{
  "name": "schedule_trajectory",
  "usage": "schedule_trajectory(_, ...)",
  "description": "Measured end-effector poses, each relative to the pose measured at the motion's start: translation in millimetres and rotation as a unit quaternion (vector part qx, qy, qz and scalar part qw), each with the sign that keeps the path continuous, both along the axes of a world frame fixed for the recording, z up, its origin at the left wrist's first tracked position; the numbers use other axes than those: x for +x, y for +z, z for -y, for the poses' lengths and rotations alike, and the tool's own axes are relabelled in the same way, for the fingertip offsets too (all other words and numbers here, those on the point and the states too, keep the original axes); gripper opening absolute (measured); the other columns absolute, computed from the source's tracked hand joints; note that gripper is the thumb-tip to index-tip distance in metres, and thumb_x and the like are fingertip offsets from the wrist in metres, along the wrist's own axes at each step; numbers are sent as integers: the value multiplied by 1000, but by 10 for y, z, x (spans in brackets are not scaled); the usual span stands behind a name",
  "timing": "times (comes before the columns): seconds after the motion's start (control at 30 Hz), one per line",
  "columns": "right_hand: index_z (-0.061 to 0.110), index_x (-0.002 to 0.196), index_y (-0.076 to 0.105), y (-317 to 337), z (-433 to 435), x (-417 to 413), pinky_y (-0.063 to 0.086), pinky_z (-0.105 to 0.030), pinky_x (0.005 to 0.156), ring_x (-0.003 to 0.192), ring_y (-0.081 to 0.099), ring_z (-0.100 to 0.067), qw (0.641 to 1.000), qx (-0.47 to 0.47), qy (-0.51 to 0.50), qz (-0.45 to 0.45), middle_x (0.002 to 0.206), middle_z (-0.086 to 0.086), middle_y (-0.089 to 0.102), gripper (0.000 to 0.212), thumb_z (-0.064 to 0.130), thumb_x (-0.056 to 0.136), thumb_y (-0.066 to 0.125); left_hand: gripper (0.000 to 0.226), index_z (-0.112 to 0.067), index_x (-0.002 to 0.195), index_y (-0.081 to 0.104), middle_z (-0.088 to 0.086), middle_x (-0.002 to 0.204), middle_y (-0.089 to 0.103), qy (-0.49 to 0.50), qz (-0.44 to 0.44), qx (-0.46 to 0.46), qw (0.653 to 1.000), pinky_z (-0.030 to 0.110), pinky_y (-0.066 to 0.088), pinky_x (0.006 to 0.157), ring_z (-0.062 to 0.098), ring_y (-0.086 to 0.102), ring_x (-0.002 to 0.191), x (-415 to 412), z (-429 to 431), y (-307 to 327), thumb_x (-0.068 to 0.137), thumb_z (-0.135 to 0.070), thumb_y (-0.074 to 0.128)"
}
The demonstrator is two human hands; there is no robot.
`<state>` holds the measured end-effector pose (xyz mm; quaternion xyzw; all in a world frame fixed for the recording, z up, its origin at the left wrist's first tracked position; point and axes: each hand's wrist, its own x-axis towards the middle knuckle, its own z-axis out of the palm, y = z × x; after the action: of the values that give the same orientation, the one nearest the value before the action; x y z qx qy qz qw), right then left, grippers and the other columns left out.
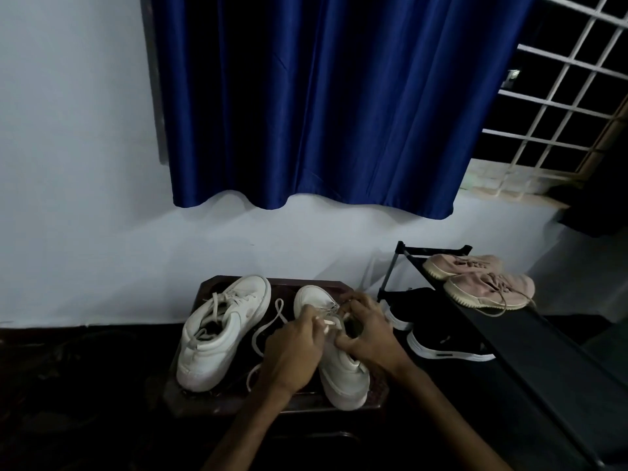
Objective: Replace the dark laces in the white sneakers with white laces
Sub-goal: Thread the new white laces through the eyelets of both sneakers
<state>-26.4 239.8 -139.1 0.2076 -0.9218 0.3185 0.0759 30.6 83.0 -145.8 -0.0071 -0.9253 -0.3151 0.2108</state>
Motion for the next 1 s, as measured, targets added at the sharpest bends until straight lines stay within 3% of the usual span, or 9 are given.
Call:
schedule_trajectory(0.1,48,103,44,30,-3,8,32,-46,102,114,42,-4,1000,-11,-10,27,113,28,41,44,50,62,57,21,-20,107,48,4,90,70,38,-23,15,999,35,38,65,26,66,87,130,127,-3,102,-36,35)
schedule_trajectory(0.23,58,103,40,4,-6,17,42,-49,100,113,48,-8,997,-57,-9,42,109,30,45,49,48,60,61,15,-24,98,47,-3,82,65,-50,-41,23,998,30,38,61,18,63,78,312,97,-201,100,-37,39)
schedule_trajectory(0.33,53,104,42,14,-9,32,42,-50,99,113,48,-10,998,-50,-12,41,108,28,45,47,48,61,60,19,-26,90,52,-8,82,61,-111,-47,-77,990,28,43,60,12,61,78,313,85,-473,96,-39,39)
schedule_trajectory(0.43,45,108,43,62,-27,46,38,-49,101,113,42,-10,999,-13,4,32,110,26,43,47,50,63,57,26,-27,74,49,-11,76,53,-92,-73,-157,981,26,47,52,9,58,73,275,222,-679,94,-43,43)
schedule_trajectory(0.6,41,114,51,268,55,-49,34,-47,104,121,40,-6,995,58,80,-5,126,24,45,39,43,75,50,23,-29,77,50,-10,84,53,-89,-110,-213,967,26,44,66,10,53,77,335,471,-792,94,-42,42)
schedule_trajectory(0.7,35,102,65,419,330,-71,43,-37,94,102,52,-3,992,46,119,-25,109,20,61,28,33,83,44,28,-27,81,55,-8,90,56,-94,-101,-190,972,26,38,73,11,52,83,342,503,-822,96,-46,41)
schedule_trajectory(0.8,30,94,71,456,652,-84,48,-37,85,95,61,-12,956,207,182,-99,100,11,69,30,38,87,43,32,-25,80,58,-7,87,60,-93,-113,-161,976,25,41,74,12,55,82,362,504,-816,98,-44,40)
schedule_trajectory(0.9,24,96,71,344,923,-80,42,-42,92,102,59,-21,894,380,231,-51,103,1,68,17,31,86,60,28,-21,78,64,-3,80,63,-91,-138,-162,973,28,45,72,15,57,77,433,497,-818,94,-37,46)
schedule_trajectory(1.0,19,101,68,181,1069,-22,35,-48,98,107,58,-26,856,454,246,-30,109,-5,65,19,27,84,66,26,-18,88,70,0,88,67,-88,-142,-163,972,27,46,77,17,60,79,468,523,-833,91,-32,48)
